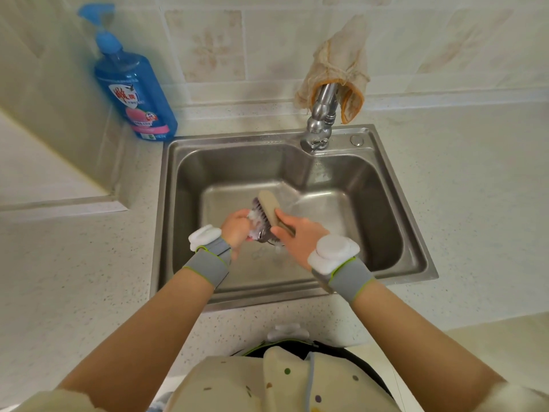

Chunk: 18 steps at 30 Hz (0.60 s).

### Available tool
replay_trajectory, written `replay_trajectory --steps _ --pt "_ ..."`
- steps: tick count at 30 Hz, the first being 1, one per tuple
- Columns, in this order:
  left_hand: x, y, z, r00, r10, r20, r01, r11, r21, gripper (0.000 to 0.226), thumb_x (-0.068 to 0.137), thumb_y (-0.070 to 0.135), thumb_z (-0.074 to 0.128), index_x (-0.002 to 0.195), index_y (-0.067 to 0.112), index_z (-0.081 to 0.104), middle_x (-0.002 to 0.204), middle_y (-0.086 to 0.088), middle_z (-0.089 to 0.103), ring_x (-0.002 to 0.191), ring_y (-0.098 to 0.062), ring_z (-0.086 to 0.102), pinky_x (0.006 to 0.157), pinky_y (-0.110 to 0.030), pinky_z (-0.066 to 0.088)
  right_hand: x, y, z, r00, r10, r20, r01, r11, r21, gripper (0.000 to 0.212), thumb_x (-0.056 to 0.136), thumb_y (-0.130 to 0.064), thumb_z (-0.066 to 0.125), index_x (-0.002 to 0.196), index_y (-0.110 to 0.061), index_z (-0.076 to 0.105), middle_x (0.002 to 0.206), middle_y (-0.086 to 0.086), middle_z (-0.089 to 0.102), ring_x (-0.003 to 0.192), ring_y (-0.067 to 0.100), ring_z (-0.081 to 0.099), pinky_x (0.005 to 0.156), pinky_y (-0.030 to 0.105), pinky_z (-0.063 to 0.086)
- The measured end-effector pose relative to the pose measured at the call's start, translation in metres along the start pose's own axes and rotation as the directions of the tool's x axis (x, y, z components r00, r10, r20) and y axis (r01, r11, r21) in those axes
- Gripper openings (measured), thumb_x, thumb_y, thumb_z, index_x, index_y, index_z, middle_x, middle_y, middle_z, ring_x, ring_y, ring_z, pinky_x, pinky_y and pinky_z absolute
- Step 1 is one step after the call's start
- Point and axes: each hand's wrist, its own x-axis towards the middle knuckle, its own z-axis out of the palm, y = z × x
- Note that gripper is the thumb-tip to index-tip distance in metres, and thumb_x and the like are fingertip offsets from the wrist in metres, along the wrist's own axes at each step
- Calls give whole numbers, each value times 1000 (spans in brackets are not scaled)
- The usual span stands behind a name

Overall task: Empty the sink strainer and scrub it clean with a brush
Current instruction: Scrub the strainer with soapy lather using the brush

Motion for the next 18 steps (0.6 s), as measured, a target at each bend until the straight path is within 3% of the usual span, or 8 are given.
replay_trajectory --steps 3,7,11,15,18 --pt "1 -1 1 1000 6 -8 -7 998 -67 27 87 -3 44 69 17 47 65 -4 48 58 -13 42 41 -11 36 9 5 -6 997 68 -48 -65 996 64 50 96 -41 43 145 -32 32 145 4 47 132 29 44 105 30 36" --pt "-3 4 1 1000 -5 26 8 995 -95 12 71 7 55 70 17 50 47 8 59 57 -11 48 54 -18 39 -6 -1 -1 999 -36 4 36 999 17 49 96 -42 43 144 -36 32 143 0 49 129 28 47 102 29 39" --pt "-5 5 5 1000 23 13 -22 997 -71 20 90 -3 42 88 14 52 69 -3 49 61 -13 44 49 -19 37 12 9 -11 995 78 -57 -73 994 83 50 96 -40 45 144 -32 35 145 3 47 133 30 44 107 31 37" --pt "-7 3 1 992 117 56 -118 993 16 22 92 9 48 74 20 55 72 -4 48 63 -13 41 55 -23 31 3 12 -10 997 48 -60 -43 995 89 49 95 -39 47 143 -33 36 142 3 51 129 29 48 105 31 39" --pt "-9 0 2 978 175 113 -186 978 92 27 89 1 49 75 23 57 71 -3 48 63 -10 40 57 -22 31 10 20 -15 993 102 -58 -93 985 144 49 94 -38 49 142 -29 39 145 2 48 133 26 46 108 29 37"
